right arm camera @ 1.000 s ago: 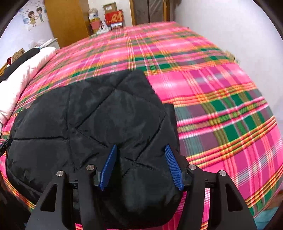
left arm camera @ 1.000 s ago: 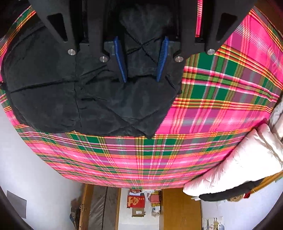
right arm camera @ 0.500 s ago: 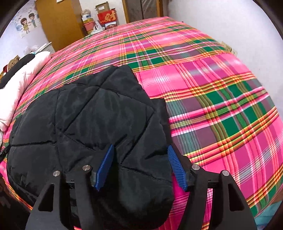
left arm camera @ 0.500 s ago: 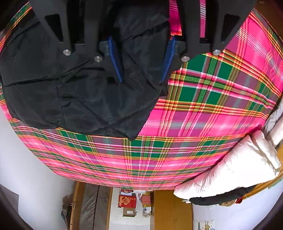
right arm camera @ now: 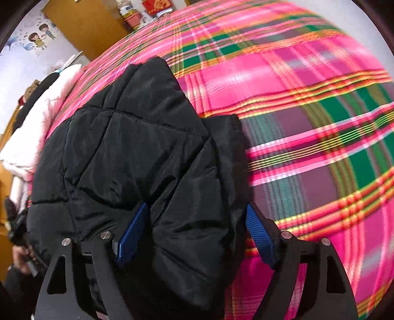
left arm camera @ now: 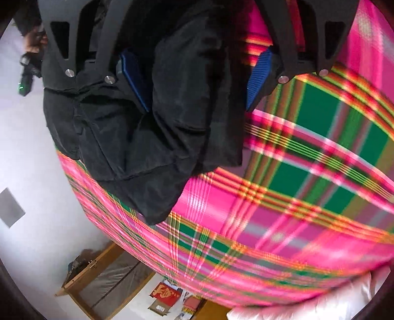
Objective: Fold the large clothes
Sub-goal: 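Grasp the folded black jacket bundle with both tools and lift it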
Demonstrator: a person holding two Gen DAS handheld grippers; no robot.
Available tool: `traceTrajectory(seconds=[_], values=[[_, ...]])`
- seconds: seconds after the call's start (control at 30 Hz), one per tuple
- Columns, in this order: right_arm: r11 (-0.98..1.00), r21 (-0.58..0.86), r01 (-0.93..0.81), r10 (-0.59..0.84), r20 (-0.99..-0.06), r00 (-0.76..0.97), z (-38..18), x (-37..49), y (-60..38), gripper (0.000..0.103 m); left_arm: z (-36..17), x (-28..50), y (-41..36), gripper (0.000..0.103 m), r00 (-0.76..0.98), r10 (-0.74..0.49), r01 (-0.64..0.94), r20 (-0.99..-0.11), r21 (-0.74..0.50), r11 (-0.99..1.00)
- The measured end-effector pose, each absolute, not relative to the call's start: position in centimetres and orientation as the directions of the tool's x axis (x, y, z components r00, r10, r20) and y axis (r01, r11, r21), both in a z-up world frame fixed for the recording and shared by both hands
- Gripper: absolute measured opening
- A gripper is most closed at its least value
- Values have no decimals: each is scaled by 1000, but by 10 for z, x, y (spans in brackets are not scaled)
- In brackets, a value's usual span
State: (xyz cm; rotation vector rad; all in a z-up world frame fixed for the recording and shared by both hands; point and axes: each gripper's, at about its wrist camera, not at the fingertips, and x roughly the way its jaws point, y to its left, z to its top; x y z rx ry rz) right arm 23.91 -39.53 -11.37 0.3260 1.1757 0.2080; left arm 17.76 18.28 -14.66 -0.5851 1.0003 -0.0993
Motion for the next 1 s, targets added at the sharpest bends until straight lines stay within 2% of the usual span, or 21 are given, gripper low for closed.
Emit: traceTrajectory(seconds=[0.13, 0.5, 0.6, 0.87, 0.93, 1.0], values=[[900, 436, -23, 417, -844, 337, -124, 245, -404, 79, -154, 182, 180, 80, 539, -374, -176, -755, -535, 826], [858, 506, -89, 508, -807, 301, -135, 255, -399, 80, -162, 187, 175, 81, 525, -411, -161, -745, -561, 812], [838, 532, -119, 542, -789, 290, -134, 254, -400, 72, -162, 187, 175, 81, 521, -413, -157, -747, -559, 814], [824, 553, -120, 563, -779, 274, -143, 263, -409, 72, -169, 198, 171, 85, 526, -420, -141, -739, -563, 815], [805, 584, -106, 589, -764, 263, -142, 256, -412, 63, -168, 193, 171, 85, 517, -444, -154, -732, -590, 793], [796, 595, -109, 601, -758, 252, -143, 251, -412, 61, -168, 183, 169, 85, 504, -468, -147, -726, -606, 781]])
